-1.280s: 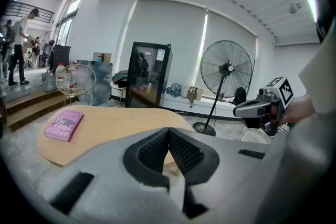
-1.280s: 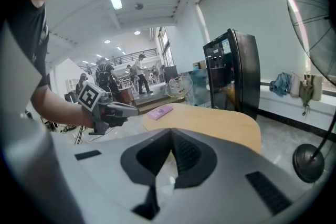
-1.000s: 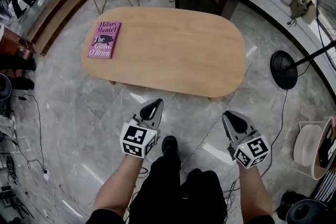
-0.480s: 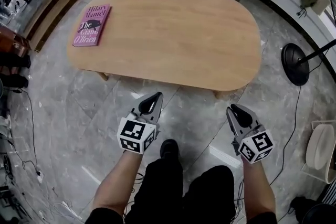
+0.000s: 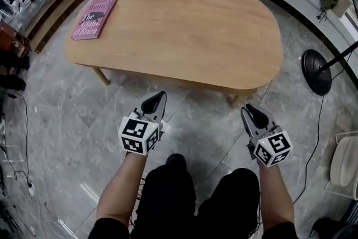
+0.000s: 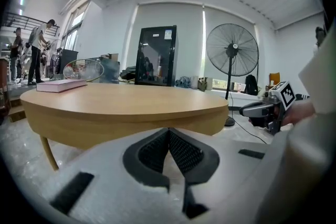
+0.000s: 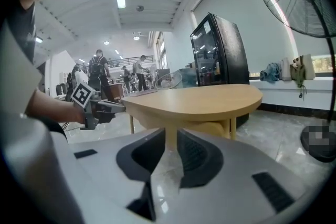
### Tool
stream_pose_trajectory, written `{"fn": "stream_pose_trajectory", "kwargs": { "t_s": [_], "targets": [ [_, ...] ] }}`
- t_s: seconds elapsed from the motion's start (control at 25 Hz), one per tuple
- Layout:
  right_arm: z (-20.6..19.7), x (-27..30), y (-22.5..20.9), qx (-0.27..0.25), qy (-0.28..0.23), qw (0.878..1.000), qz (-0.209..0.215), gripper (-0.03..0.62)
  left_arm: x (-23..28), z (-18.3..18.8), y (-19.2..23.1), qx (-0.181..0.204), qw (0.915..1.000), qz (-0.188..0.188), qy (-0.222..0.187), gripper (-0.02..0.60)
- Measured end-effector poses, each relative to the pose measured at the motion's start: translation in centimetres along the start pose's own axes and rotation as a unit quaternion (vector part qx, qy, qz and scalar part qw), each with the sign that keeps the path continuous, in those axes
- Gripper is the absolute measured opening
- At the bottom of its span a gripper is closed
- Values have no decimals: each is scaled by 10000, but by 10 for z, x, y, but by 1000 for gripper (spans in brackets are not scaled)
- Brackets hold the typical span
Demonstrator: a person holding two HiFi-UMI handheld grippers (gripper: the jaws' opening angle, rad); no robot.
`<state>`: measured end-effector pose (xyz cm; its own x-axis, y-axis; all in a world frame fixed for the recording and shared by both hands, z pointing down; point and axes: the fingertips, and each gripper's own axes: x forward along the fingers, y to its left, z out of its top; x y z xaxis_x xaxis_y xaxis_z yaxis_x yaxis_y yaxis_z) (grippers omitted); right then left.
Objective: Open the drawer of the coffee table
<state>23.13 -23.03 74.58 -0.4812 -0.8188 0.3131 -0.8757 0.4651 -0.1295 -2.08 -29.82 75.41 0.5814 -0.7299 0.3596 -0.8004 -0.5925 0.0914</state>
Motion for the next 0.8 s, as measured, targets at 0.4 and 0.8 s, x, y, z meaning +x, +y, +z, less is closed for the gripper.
{"fn": "stream_pose_trajectory", "kwargs": {
  "t_s": [0.4,0.8],
  "targets": [
    [-6,-8,-19,-161,-51,9996,-227,103,-6,-19,30,-124,9995,259,97,71],
    [-10,3,-49,-337,204,9981,-466,155,22,-27,72,2,9994,319,135,183]
  ]
}}
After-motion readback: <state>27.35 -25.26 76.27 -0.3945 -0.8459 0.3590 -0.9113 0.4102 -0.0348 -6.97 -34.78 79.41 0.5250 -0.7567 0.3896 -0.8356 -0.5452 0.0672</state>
